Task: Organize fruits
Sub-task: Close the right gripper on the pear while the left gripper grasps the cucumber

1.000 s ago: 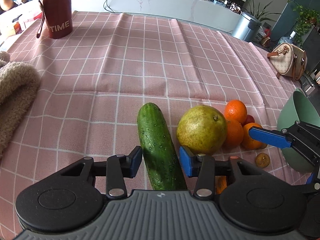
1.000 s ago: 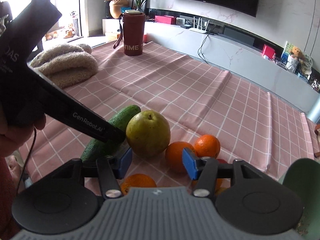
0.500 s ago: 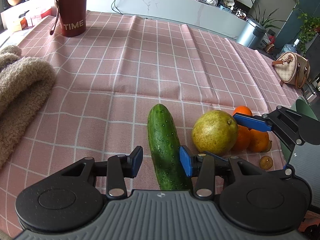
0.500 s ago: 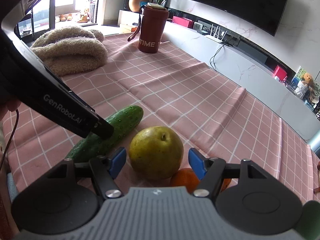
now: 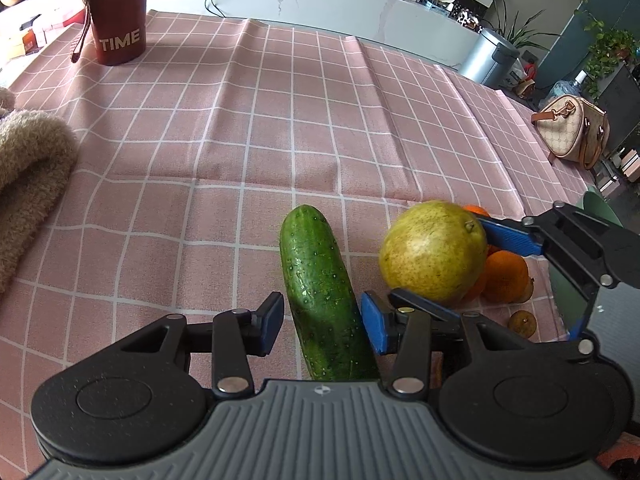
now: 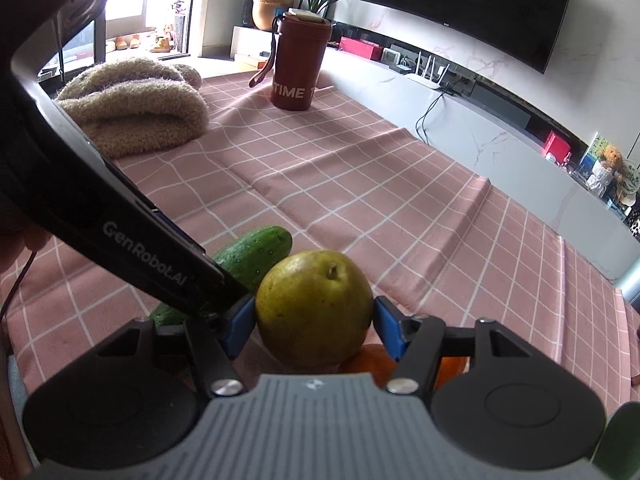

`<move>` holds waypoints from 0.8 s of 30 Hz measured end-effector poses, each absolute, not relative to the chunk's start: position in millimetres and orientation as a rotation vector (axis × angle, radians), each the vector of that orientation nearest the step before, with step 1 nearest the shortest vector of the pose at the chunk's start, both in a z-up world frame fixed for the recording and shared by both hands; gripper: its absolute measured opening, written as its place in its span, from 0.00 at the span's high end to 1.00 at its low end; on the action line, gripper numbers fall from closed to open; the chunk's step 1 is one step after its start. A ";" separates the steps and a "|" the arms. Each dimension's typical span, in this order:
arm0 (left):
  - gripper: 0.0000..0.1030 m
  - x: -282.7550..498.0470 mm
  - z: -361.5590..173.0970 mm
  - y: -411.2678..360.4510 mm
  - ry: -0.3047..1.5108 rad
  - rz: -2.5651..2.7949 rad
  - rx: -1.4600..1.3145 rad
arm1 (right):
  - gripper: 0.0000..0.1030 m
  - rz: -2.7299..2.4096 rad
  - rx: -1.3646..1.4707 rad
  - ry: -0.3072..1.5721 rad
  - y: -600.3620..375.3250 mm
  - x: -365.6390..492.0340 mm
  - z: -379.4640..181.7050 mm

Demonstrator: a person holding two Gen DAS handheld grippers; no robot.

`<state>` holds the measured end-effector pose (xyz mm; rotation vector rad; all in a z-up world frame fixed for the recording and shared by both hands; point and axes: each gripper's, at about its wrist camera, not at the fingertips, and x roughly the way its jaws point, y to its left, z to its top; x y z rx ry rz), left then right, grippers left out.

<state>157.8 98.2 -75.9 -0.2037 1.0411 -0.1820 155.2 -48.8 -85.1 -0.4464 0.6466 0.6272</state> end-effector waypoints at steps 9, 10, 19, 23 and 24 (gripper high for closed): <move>0.54 164.8 -77.5 79.6 1.057 -0.162 -0.164 | 0.41 0.565 -0.335 0.608 -88.4 145.0 -37.8; 0.54 164.2 -76.9 75.6 1.056 -0.152 -0.146 | 0.41 0.557 -0.320 0.613 -92.7 144.9 -34.0; 0.57 153.6 -72.9 79.2 1.033 -0.075 -0.220 | 0.41 0.449 -0.271 0.667 -150.2 139.2 -10.9; 0.58 140.0 -60.7 77.7 0.997 -0.058 -0.240 | 0.41 0.409 -0.187 0.683 -184.8 135.1 -0.6; 0.58 137.1 -57.8 77.0 0.988 -0.056 -0.250 | 0.41 0.404 -0.173 0.692 -192.3 135.2 1.2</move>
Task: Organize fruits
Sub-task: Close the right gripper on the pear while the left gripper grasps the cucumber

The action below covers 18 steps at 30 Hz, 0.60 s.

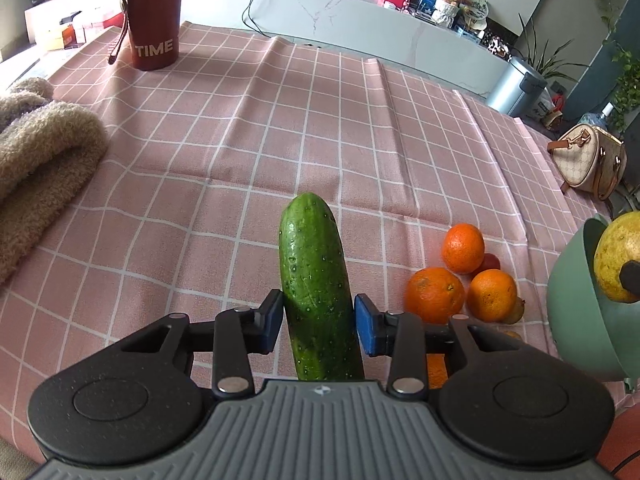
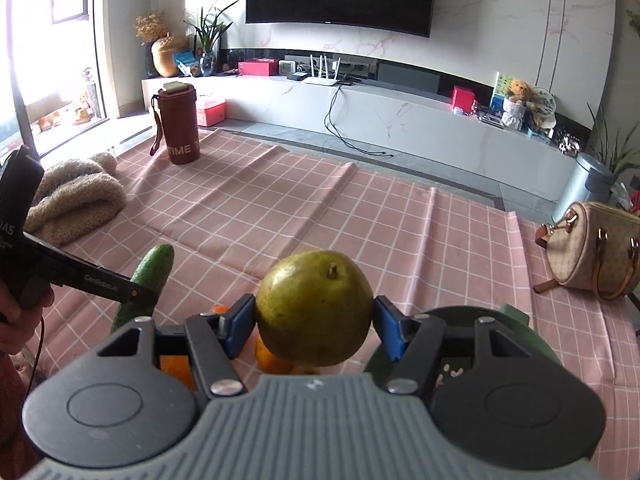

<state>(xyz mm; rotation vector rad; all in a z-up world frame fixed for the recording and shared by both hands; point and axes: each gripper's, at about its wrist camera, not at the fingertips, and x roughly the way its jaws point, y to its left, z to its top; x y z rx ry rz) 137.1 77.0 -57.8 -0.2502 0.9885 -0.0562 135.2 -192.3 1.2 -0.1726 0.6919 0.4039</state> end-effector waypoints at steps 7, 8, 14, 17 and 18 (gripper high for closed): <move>0.59 120.2 -20.2 57.0 0.908 -0.065 -0.266 | 0.41 0.398 -0.117 0.763 -226.2 139.4 0.3; 0.59 118.5 -12.9 52.7 0.893 -0.072 -0.262 | 0.41 0.400 -0.106 0.770 -230.7 140.0 0.6; 0.59 116.4 39.0 7.8 0.805 -0.177 -0.226 | 0.41 0.391 -0.101 0.782 -260.9 138.9 13.0; 0.59 119.6 58.4 -26.0 0.786 -0.277 -0.210 | 0.41 0.395 -0.139 0.812 -272.5 141.1 18.7; 0.59 121.5 62.4 -37.9 0.785 -0.309 -0.208 | 0.41 0.395 -0.164 0.823 -275.7 141.7 19.8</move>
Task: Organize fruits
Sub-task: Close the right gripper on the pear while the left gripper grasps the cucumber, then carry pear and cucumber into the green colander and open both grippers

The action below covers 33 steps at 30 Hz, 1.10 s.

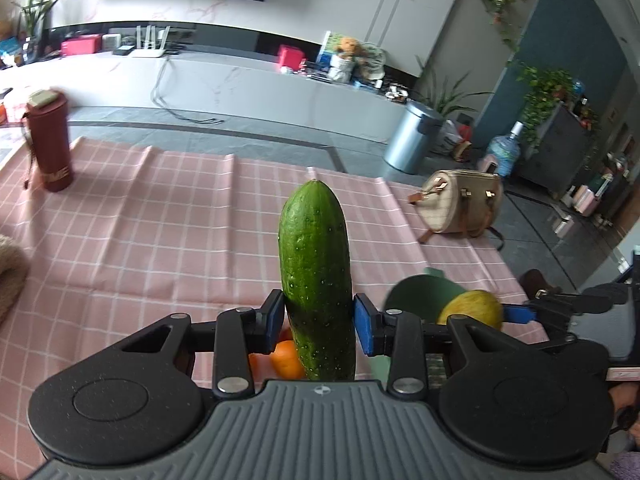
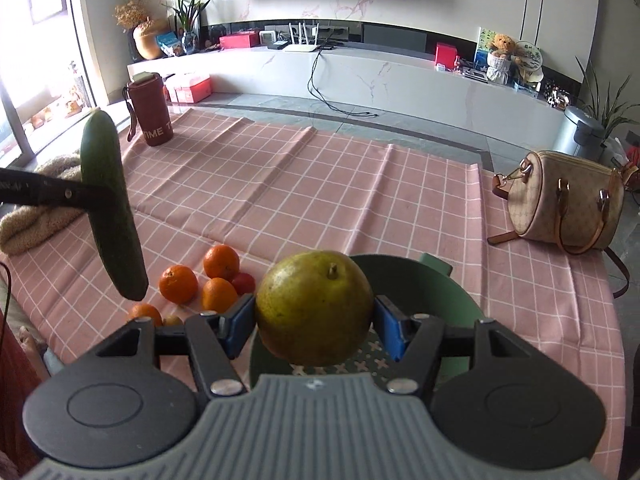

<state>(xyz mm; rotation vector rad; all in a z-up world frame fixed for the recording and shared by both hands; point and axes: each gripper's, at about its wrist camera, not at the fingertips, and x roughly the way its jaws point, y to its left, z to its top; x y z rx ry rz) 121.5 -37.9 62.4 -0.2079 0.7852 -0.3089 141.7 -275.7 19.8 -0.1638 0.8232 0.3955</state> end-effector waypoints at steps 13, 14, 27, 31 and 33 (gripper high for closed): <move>0.60 165.6 0.5 -153.6 0.951 -0.493 -0.173 | 0.41 0.443 -0.380 0.970 -317.8 155.1 -14.6; 0.60 166.8 -5.4 -155.8 0.965 -0.503 -0.170 | 0.41 0.453 -0.395 0.984 -319.1 157.0 -21.1; 0.59 195.4 -45.4 -174.2 1.089 -0.494 -0.116 | 0.41 0.543 -0.498 1.034 -316.3 189.5 -65.7; 0.59 202.9 -49.5 -179.2 1.099 -0.486 -0.099 | 0.41 0.553 -0.511 1.039 -316.2 194.5 -70.0; 0.59 206.2 -52.1 -181.2 1.105 -0.475 -0.092 | 0.41 0.560 -0.510 1.040 -317.9 198.3 -72.7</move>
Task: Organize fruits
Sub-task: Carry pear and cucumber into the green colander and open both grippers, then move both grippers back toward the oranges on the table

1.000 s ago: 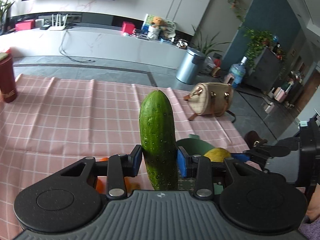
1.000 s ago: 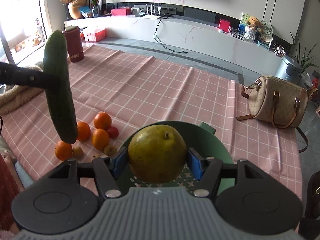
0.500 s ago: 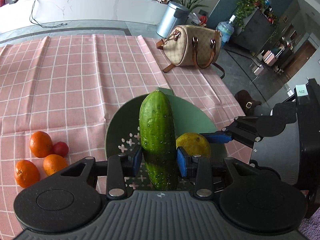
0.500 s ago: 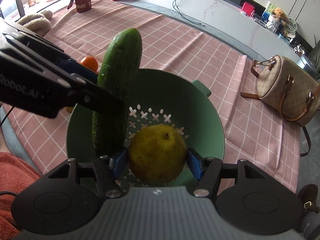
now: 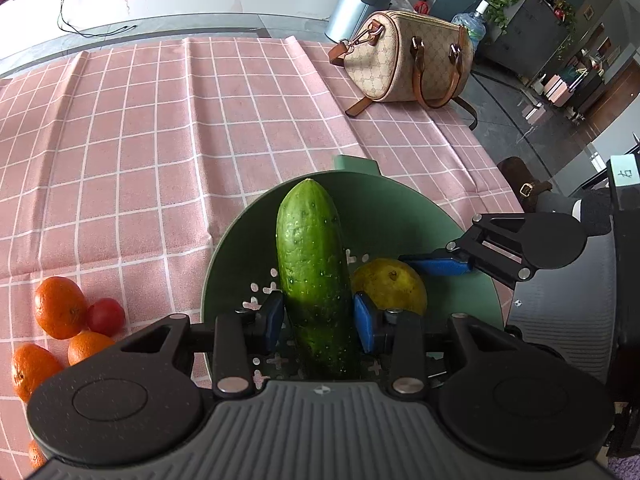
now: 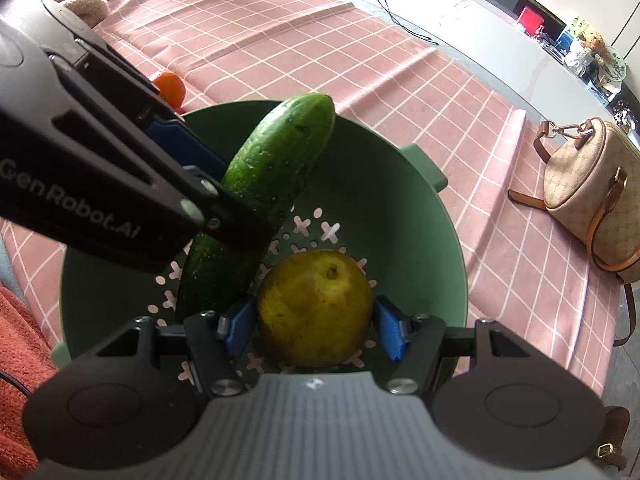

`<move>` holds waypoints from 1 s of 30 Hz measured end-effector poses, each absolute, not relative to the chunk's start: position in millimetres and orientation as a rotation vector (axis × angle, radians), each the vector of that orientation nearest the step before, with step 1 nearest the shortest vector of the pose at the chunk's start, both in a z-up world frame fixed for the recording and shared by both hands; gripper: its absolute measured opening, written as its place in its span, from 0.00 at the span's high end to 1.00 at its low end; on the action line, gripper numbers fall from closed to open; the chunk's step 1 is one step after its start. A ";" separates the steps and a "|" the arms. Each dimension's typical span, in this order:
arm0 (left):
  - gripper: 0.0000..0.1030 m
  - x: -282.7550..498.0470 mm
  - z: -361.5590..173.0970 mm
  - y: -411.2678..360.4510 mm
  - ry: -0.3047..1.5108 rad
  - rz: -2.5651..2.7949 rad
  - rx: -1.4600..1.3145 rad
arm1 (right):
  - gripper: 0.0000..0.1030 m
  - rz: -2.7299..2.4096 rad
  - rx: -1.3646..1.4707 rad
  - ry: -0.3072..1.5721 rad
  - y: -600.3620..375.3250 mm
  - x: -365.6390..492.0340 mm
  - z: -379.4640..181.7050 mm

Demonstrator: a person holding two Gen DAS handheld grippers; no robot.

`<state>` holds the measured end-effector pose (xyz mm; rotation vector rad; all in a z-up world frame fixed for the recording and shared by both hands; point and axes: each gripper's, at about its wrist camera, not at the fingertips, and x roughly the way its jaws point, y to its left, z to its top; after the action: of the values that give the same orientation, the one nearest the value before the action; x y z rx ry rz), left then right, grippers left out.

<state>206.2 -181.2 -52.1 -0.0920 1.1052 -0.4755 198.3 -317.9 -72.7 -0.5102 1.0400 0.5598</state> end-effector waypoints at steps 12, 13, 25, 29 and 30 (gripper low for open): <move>0.48 206.8 -52.9 -188.3 1.092 -0.477 -0.030 | 0.40 0.569 -0.556 1.036 -314.5 197.9 -70.7; 0.47 206.1 -52.2 -187.7 1.094 -0.479 -0.030 | 0.36 0.565 -0.567 1.024 -313.5 196.5 -68.6; 0.45 166.3 5.1 -144.9 0.960 -0.531 -0.024 | 0.27 0.459 -0.351 0.918 -314.2 173.3 -4.7; 0.45 148.3 27.9 -113.9 0.911 -0.520 0.003 | 0.32 0.435 -0.211 0.889 -299.4 152.4 9.6; 0.45 144.5 31.8 -106.2 0.904 -0.514 0.006 | 0.32 0.427 -0.187 0.885 -293.4 146.7 10.9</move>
<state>144.5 -106.2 31.8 0.0058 0.9035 -0.5136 146.7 -293.4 10.9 -0.1867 0.8846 0.4270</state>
